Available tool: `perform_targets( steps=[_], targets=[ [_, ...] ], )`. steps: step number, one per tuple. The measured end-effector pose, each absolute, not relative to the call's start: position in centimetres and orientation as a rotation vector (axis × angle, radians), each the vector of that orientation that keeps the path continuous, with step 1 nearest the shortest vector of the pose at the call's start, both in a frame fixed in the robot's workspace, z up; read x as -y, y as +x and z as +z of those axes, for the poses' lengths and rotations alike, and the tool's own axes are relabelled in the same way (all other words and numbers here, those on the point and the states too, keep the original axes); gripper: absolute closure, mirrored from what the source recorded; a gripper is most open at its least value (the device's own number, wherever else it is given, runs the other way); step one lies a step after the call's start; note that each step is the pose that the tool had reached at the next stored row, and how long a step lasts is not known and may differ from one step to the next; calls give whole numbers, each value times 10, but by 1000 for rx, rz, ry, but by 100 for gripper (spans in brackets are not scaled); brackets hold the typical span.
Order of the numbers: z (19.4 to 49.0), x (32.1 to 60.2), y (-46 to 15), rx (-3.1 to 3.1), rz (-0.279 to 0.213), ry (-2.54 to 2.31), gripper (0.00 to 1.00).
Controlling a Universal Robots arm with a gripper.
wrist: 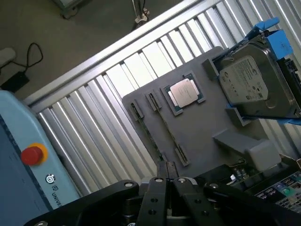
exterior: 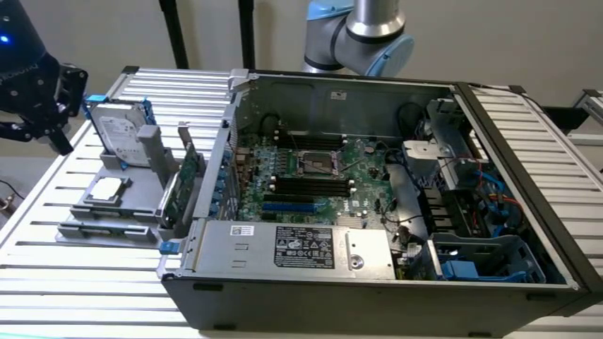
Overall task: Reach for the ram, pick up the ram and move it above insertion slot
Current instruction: 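Pick up the ram and move it above insertion slot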
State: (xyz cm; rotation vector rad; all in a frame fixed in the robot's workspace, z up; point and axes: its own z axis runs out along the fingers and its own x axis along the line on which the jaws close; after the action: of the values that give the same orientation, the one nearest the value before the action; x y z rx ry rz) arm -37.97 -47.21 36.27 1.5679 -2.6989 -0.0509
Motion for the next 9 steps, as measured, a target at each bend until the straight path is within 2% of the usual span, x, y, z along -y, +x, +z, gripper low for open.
perform_targets(
  steps=[9],
  targets=[
    [362,472,-380,2559,-48,1782,89]
  ],
)
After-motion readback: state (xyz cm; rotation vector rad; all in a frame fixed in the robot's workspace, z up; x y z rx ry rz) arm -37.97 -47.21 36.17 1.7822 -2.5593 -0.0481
